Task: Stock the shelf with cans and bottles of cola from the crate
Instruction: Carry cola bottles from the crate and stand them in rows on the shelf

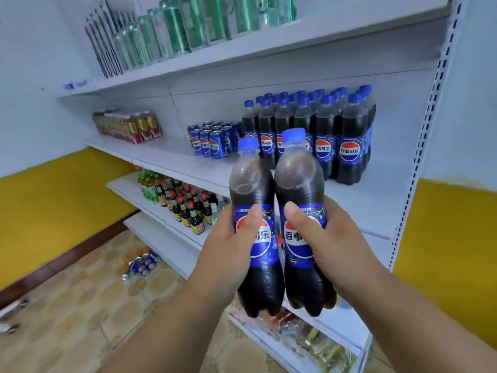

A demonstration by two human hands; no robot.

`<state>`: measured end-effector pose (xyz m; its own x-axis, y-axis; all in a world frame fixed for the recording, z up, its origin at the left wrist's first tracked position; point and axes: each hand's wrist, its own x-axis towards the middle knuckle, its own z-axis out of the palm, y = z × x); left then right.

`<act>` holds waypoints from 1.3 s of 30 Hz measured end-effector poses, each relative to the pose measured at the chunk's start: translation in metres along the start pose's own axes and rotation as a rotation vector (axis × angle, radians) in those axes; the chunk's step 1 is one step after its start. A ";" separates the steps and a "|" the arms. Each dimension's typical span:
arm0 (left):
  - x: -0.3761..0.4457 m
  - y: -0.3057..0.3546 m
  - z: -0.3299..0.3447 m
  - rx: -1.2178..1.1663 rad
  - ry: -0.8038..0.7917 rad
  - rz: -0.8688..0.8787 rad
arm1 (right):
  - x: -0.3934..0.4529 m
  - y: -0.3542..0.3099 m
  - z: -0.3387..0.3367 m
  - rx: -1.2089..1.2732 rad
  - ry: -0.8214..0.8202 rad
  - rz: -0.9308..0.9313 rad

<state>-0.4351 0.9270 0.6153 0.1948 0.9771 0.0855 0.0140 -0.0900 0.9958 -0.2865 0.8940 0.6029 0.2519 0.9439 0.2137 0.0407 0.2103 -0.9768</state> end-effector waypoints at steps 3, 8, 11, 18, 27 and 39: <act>0.040 -0.004 -0.006 -0.064 0.078 -0.027 | 0.041 0.007 0.010 0.001 -0.059 0.014; 0.107 -0.014 -0.030 -0.101 0.190 0.008 | 0.103 0.022 0.051 0.061 -0.076 0.015; 0.153 -0.023 -0.047 -0.089 0.195 0.057 | 0.143 0.033 0.076 0.046 0.016 -0.025; 0.286 -0.050 -0.084 -0.011 0.091 0.156 | 0.241 0.060 0.131 -0.093 0.287 -0.107; 0.400 -0.080 -0.089 0.018 -0.159 0.242 | 0.316 0.104 0.161 -0.208 0.612 -0.105; 0.456 -0.098 -0.062 -0.053 -0.249 0.408 | 0.364 0.127 0.145 -0.325 0.789 -0.106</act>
<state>-0.4085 1.3938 0.5590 0.4029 0.7878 0.4659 -0.1608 -0.4401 0.8834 -0.3295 1.3008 0.5588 0.8247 0.4446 0.3495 0.3470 0.0901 -0.9335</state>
